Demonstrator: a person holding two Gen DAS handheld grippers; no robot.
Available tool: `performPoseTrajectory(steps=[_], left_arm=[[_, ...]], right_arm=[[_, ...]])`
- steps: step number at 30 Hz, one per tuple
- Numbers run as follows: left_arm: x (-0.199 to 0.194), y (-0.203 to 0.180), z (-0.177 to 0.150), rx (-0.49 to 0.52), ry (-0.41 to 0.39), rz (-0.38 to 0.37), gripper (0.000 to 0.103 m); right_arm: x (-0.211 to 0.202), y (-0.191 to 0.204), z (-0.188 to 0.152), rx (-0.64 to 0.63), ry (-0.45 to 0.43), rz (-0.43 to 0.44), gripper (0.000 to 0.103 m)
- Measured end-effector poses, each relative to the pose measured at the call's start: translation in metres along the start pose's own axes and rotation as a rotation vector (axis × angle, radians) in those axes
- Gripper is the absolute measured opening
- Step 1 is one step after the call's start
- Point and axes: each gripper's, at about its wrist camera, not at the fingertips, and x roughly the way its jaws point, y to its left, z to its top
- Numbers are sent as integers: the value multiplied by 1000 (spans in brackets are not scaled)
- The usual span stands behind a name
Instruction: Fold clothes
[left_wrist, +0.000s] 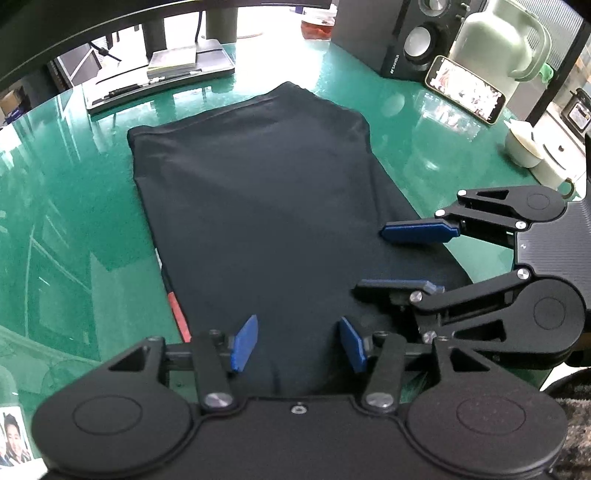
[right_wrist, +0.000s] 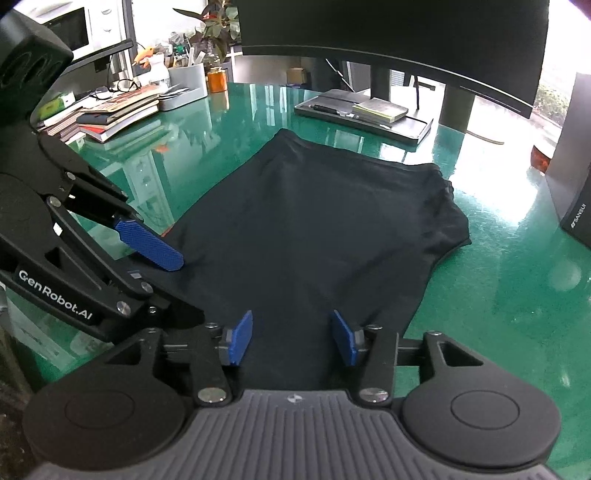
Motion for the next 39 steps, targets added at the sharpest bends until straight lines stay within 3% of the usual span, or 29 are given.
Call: performPoseTrajectory(steps=[6,8,12,28,34,39], left_arm=[[-7,3,5,-25,-24,-6,52],[-8,5,8,-36,-38,-3,59],[1,4,6,-22,-3,20,62],[2,9,-3,0,4,18,68],[-3,18,17,-31,-56,16,67],[13,12,27,13,-26,27,67]], right_arm=[[-2,-3,8,29,-8,17,53],[-4,-5,10,43,-26,13,53],[4,-11,8,69,2,8,54],[4,-3,2,7,7,-2,64],[3,-17,19,82,-30,-36,55],[20,-23,32,77,-13,-66,53]])
